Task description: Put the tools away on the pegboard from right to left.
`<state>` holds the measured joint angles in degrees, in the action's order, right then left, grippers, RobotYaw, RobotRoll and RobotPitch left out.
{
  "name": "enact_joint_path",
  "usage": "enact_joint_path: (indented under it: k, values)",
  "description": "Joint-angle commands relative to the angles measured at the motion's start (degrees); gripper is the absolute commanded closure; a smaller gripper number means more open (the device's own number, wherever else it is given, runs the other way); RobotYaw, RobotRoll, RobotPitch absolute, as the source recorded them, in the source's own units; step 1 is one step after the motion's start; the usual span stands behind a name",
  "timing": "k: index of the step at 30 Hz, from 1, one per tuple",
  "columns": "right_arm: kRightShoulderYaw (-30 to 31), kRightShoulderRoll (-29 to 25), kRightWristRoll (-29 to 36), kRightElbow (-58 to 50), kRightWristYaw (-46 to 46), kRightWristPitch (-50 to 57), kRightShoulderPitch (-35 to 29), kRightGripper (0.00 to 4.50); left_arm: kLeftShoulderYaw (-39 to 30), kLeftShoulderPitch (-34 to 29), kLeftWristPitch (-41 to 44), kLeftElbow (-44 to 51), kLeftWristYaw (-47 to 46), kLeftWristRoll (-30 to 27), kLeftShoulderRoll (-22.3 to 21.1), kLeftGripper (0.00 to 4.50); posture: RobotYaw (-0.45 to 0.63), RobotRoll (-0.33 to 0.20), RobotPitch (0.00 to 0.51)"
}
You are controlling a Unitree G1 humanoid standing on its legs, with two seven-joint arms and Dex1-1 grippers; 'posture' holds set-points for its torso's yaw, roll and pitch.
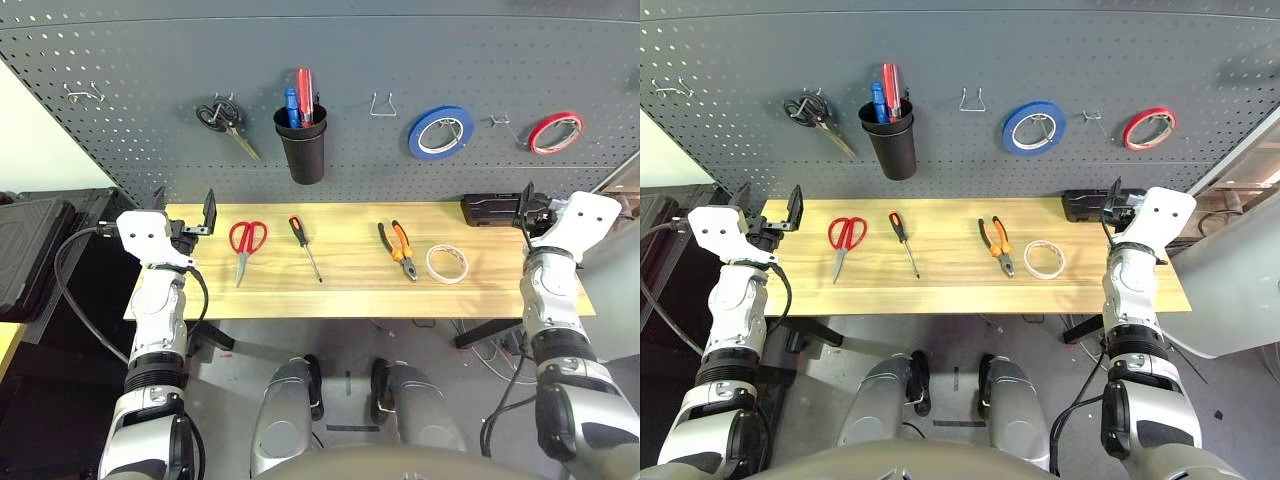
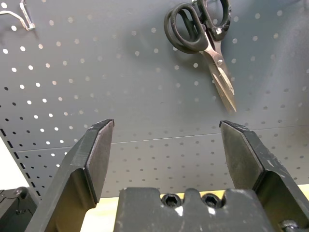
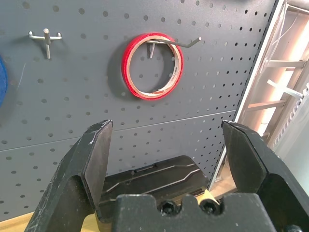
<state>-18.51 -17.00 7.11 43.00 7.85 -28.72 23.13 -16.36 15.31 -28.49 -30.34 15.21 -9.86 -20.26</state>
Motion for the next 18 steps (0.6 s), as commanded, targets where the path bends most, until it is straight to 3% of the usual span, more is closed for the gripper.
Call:
enact_joint_path:
  k: [1, 13, 18]
  values:
    - [-0.3, 0.3, 0.1, -0.1, -0.2, 0.7, -0.6, 0.0, 0.1, 0.0, 0.1, -1.1, 0.2, 0.0, -0.1, 0.02, 0.14, 0.0, 0.141]
    - [0.2, -0.2, -0.7, -0.3, -1.2, 0.9, -1.0, 0.0, 0.8, -2.4, 1.8, 2.1, 0.8, -0.2, 0.4, 0.02, 0.13, 0.0, 0.171]
    - [3.0, -2.0, -3.2, -2.6, -4.1, 6.6, -2.7, 0.0, 4.5, -5.8, 7.3, 8.8, 7.1, -1.8, -0.2, 0.02, 0.13, 0.0, 0.188]
